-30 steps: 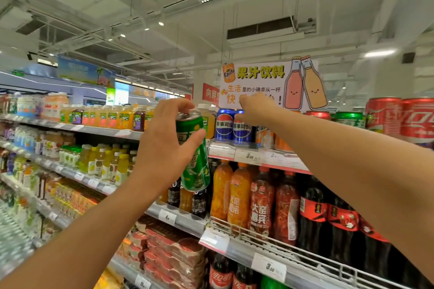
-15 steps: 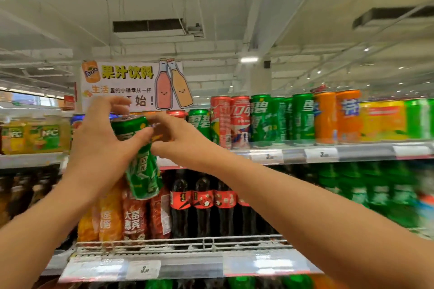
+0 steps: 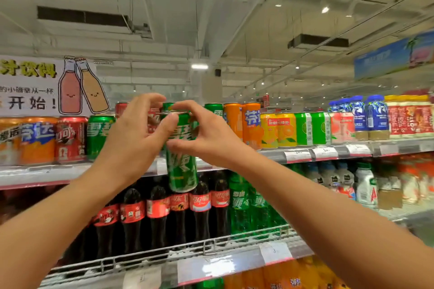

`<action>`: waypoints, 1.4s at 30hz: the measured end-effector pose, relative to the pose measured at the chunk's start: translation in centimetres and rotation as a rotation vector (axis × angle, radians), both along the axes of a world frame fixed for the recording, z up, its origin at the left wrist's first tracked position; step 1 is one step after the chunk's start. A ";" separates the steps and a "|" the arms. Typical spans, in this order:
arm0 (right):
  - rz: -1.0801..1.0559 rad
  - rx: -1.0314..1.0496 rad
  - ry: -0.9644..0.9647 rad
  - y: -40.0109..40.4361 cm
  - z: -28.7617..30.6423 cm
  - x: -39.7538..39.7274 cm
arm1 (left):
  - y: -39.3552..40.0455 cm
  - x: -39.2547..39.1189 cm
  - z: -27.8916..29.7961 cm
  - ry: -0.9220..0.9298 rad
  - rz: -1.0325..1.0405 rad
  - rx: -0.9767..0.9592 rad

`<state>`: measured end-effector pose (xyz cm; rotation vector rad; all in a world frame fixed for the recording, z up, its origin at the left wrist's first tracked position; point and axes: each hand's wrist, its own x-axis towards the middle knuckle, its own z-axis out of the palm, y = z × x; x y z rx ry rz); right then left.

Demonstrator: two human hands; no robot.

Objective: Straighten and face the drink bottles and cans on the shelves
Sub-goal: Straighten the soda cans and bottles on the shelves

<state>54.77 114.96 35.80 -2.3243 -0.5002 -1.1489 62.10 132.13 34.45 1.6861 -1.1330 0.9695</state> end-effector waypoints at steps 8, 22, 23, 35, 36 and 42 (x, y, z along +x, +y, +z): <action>-0.104 -0.058 0.133 -6.2 3.8 -0.7 | -0.7 4.8 -7.3 0.040 0.493 0.307; -0.243 -0.342 -0.007 -4.5 10.3 4.5 | -0.3 7.5 -11.3 -0.011 0.678 0.425; -0.249 -0.357 0.000 -4.5 10.4 4.9 | -0.3 7.6 -11.3 -0.012 0.677 0.425; -0.298 -0.507 0.182 -6.9 9.1 8.3 | -0.7 7.7 -11.6 -0.053 0.686 0.362; -0.345 -0.542 0.163 -7.1 8.9 8.6 | -0.7 7.8 -11.7 -0.058 0.687 0.358; -0.621 -0.804 0.038 -7.8 9.6 9.7 | -0.9 8.3 -12.0 -0.081 0.699 0.340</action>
